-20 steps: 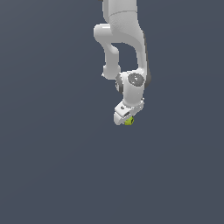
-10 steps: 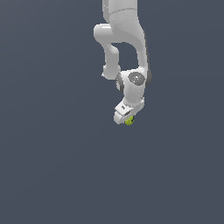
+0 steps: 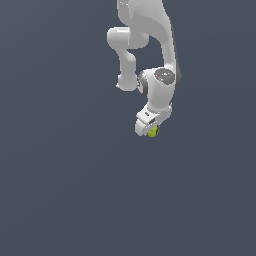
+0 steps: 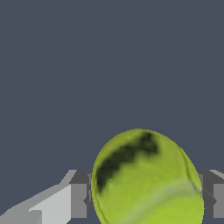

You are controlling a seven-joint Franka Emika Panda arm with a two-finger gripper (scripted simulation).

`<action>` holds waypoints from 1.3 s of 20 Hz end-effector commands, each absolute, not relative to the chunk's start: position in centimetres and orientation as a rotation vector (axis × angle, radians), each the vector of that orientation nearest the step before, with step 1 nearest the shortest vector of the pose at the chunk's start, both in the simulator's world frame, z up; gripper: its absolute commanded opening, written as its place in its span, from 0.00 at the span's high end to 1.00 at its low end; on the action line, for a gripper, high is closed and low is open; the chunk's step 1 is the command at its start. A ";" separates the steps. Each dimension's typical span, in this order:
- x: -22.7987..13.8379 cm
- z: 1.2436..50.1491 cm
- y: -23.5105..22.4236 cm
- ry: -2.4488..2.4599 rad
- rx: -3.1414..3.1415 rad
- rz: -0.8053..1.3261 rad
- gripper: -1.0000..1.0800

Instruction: Pick up the object and move it to a goal position.

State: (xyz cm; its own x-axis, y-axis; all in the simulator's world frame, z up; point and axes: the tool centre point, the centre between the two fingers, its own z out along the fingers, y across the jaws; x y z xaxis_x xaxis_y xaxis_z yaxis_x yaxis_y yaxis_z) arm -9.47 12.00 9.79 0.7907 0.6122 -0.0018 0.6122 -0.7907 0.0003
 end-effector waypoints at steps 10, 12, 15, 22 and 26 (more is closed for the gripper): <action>-9.7 21.1 16.5 1.020 2.972 0.000 1.00; -9.7 23.1 17.3 1.020 2.972 0.000 1.00; -9.7 25.8 18.3 1.020 2.972 0.000 1.00; -9.5 30.3 20.1 1.018 2.972 0.000 1.00; -9.4 31.7 20.7 1.017 2.973 0.000 1.00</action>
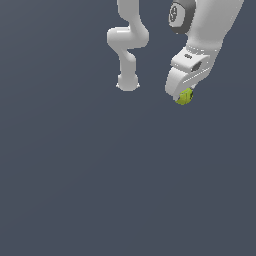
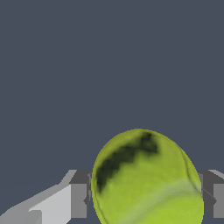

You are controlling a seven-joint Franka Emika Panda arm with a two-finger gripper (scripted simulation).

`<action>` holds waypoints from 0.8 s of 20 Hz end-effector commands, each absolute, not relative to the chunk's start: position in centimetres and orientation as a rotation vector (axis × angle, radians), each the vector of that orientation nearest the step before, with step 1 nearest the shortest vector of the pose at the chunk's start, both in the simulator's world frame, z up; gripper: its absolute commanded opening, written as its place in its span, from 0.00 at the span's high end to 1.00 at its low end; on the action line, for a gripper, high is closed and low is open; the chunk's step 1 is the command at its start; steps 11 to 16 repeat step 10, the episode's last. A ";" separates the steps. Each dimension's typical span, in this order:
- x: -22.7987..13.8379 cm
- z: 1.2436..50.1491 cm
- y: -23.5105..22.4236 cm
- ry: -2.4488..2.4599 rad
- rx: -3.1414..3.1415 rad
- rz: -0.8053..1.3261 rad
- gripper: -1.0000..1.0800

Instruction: Pick up the object and move it to a goal position.

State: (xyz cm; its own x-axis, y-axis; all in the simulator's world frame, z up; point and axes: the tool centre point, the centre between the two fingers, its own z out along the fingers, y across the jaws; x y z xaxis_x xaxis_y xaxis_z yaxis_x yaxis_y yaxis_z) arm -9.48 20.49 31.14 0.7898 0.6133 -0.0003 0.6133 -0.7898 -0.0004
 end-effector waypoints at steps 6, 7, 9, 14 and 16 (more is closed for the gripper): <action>-9.3 32.4 21.0 -1.017 -2.972 0.000 1.00; -9.3 32.3 21.0 -1.017 -2.972 0.000 1.00; -9.3 32.2 20.9 -1.017 -2.972 0.000 1.00; -9.3 32.1 20.9 -1.017 -2.972 0.000 1.00; -9.3 32.1 20.9 -1.017 -2.972 0.000 1.00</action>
